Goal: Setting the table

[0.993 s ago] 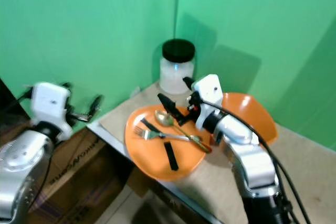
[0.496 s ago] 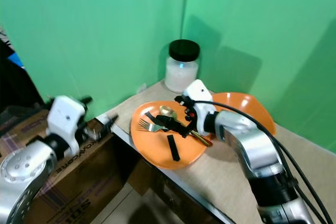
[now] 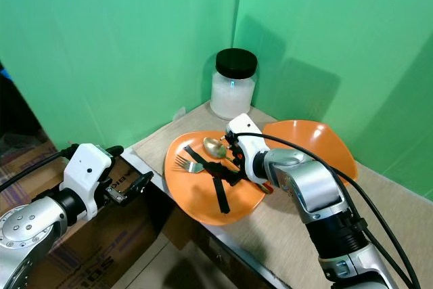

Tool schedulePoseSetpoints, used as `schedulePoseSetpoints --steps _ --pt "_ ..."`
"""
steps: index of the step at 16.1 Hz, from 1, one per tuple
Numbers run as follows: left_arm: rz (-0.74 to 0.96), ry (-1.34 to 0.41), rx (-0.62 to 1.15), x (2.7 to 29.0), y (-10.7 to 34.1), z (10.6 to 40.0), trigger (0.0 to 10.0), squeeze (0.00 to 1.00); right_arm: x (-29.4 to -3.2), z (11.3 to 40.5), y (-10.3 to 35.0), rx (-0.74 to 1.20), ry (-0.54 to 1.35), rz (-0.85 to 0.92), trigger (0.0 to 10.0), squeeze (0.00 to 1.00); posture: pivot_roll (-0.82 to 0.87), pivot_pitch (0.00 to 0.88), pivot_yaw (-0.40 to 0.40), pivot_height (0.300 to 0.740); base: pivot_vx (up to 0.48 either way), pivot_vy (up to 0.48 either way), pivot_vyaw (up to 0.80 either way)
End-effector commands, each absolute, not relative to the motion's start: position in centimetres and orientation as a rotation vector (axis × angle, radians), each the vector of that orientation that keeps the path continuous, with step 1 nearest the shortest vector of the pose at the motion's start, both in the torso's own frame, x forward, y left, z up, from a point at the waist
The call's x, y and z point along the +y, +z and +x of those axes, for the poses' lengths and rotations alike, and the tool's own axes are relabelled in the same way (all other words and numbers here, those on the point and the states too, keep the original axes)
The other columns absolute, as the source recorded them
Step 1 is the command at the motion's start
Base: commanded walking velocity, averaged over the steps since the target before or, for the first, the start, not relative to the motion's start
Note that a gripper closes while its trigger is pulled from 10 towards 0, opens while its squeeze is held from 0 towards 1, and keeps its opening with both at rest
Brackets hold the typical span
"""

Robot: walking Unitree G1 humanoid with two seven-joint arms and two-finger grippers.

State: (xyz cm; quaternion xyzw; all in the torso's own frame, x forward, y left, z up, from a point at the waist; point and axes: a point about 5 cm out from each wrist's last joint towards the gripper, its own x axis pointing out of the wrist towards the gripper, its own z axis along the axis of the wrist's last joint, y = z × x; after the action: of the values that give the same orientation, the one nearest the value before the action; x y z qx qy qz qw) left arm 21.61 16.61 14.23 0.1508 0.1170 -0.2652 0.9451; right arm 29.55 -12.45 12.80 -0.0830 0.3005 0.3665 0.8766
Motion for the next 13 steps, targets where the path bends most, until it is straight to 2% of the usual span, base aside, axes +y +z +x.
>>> schedulePoseSetpoints --steps 1,2,7,8,9,10,11,12,13 --pt "0.309 -0.549 0.232 16.6 14.6 21.5 10.0 0.89 -12.7 29.4 12.6 0.641 0.734 -0.186 10.0 0.0 0.01 0.02 -0.038 0.74 0.0 0.0 0.0" --pt "0.305 -0.56 0.23 16.4 14.5 21.5 10.0 0.89 -12.7 29.5 12.2 0.651 0.68 -0.173 10.0 0.0 0.01 0.023 -0.037 0.74 0.0 0.0 0.0" --pt "0.292 -0.588 0.232 16.0 14.4 21.4 10.0 0.89 -12.5 29.3 11.7 0.7 0.654 -0.168 10.0 0.0 0.01 0.024 -0.036 0.74 0.0 0.0 0.0" --pt "0.287 -0.605 0.233 15.9 14.4 21.2 10.0 0.89 -12.5 29.3 11.5 0.707 0.643 -0.163 6.0 0.0 0.01 0.026 -0.037 0.74 0.0 0.0 0.0" --pt "0.285 -0.614 0.234 15.8 14.4 21.2 10.0 0.89 -12.5 29.4 11.4 0.713 0.635 -0.16 6.0 0.0 0.01 0.025 -0.038 0.74 0.0 0.0 0.0" --pt "0.277 -0.644 0.237 15.6 14.4 20.9 10.0 0.89 -12.4 29.4 11.3 0.719 0.631 -0.157 2.8 0.0 0.01 0.024 -0.039 0.74 0.0 0.0 0.0" --pt "0.269 -0.664 0.241 15.4 14.4 20.7 10.0 0.89 -12.3 29.4 11.3 0.721 0.634 -0.155 1.8 0.0 0.02 0.024 -0.041 0.74 0.0 0.0 0.0" --pt "0.269 -0.671 0.243 15.3 14.4 20.6 10.0 0.89 -12.2 29.4 11.3 0.722 0.633 -0.148 1.4 0.0 0.02 0.024 -0.041 0.74 0.0 0.0 0.0" --pt "0.272 -0.67 0.245 15.4 14.4 20.6 10.0 0.89 -12.2 29.5 11.3 0.722 0.63 -0.144 0.0 0.0 0.02 0.023 -0.042 0.74 0.0 0.0 0.0"
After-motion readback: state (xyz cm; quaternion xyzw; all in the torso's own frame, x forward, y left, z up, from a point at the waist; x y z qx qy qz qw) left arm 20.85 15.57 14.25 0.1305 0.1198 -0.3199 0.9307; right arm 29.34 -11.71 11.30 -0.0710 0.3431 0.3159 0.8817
